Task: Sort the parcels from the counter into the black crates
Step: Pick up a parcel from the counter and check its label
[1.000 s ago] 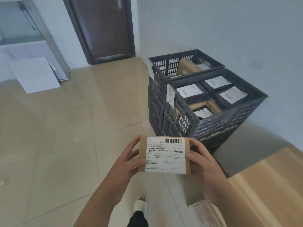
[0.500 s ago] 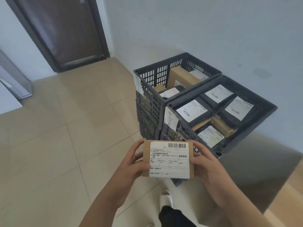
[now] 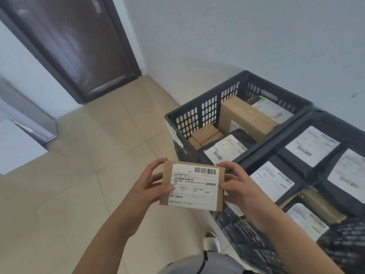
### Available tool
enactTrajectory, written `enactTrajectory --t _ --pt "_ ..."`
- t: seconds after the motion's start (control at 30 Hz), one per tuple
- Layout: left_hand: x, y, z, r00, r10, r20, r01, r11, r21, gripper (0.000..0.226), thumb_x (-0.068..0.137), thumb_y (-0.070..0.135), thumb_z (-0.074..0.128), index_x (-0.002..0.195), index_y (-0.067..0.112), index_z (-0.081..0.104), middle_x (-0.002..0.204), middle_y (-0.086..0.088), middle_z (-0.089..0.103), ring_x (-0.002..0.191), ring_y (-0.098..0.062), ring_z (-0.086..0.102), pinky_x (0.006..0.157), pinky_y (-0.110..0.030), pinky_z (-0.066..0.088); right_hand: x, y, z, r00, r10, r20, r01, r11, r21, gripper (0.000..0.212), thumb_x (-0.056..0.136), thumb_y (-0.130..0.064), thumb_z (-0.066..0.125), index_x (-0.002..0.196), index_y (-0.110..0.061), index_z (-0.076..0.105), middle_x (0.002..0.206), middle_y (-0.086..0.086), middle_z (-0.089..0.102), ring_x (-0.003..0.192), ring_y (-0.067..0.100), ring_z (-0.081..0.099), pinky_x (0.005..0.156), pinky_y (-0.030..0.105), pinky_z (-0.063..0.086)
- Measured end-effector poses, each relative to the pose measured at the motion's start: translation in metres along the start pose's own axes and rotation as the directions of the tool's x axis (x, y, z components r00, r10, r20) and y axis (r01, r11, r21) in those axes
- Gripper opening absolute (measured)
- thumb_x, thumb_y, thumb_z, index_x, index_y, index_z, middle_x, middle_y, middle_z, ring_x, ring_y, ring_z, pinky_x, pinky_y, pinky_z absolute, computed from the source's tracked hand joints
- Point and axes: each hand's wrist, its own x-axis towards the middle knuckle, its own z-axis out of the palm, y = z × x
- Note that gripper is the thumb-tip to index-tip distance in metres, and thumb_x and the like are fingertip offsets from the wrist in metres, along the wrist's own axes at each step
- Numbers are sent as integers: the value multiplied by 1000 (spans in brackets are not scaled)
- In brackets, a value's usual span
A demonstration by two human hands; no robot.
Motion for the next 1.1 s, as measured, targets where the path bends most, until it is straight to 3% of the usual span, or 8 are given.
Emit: enactTrajectory --t 0.2,0.33,0.47,0.6,0.73,0.87,1.0,1.1 --pt "70 20 -16 998 -56 -39 58 996 71 62 69 34 81 123 57 61 117 6 75 106 -16 72 90 -36 56 69 -30 -5 994 15 -105 -35 981 -192 24 96 -15 69 117 -25 61 123 -2 72 106 14 72 91 35 60" --pt "132 39 -27 996 -88 33 80 978 194 52 89 22 78 123 56 59 117 2 73 101 -12 72 84 -30 58 91 -50 2 988 -115 -101 36 819 -572 57 86 -35 80 133 -44 49 138 -23 48 127 -1 46 90 14 48" --pt "205 62 -31 967 -142 210 50 919 391 48 93 28 73 125 59 55 121 4 66 107 -15 67 89 -36 59 118 -63 9 991 -108 -81 4 621 -783 98 78 -57 80 156 -46 22 151 -26 29 137 -2 23 118 29 27" --pt "277 96 -30 867 -206 454 -40 879 475 49 93 27 72 128 57 55 123 2 65 103 -13 69 76 -21 57 152 -87 20 961 -98 -257 -168 530 -831 109 77 -67 75 160 -39 11 158 -20 25 139 6 24 120 34 27" --pt "338 130 -28 777 -239 582 -122 850 512 56 90 29 76 137 49 53 123 3 60 105 -15 68 86 -34 62 185 -110 43 897 -123 -426 -328 463 -823 109 79 -67 72 160 -33 7 158 -14 27 137 12 31 115 33 34" --pt "391 142 -29 747 -217 628 -166 854 492 66 94 40 68 151 44 37 136 8 57 121 -13 59 97 -35 51 223 -109 47 755 -77 -651 -494 587 -642 105 74 -62 79 155 -31 20 148 -11 39 132 15 41 104 35 41" --pt "452 125 -33 841 124 526 -474 639 606 77 95 37 69 159 29 26 162 -1 35 149 -22 33 121 -45 30 242 -97 29 430 19 -903 -495 841 -218 94 74 -43 88 150 -27 36 142 -4 51 121 19 55 93 40 53" --pt "489 101 -24 830 13 558 -457 591 665 91 94 41 71 162 26 12 168 -4 23 154 -28 23 124 -52 26 252 -96 19 273 75 -959 -448 892 -58 88 75 -42 87 147 -26 41 144 -1 55 123 24 59 97 51 55"
